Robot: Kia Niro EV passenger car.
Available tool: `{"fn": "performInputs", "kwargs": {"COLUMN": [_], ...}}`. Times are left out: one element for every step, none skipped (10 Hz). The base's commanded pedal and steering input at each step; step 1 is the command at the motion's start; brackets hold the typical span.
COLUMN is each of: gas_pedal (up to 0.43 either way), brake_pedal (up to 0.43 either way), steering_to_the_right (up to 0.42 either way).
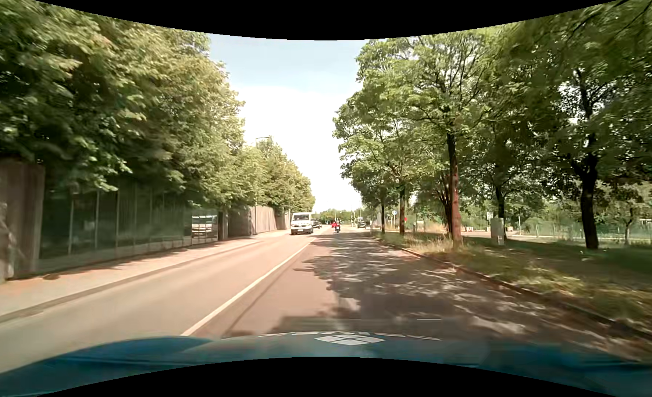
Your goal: Follow the waypoints while adhering to traffic rules and regulations
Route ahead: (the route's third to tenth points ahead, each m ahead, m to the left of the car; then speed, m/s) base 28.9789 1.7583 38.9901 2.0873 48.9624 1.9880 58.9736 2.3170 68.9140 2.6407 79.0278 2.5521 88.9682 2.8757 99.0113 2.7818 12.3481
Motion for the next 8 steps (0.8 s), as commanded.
{"fn": "performInputs", "kwargs": {"gas_pedal": [0.079,0.079,0.067,0.039,0.028,0.028,0.028,0.028], "brake_pedal": [0.000,0.000,0.000,0.000,0.000,0.000,0.000,0.000], "steering_to_the_right": [0.003,0.002,0.002,0.000,-0.001,-0.003,-0.003,-0.003]}}
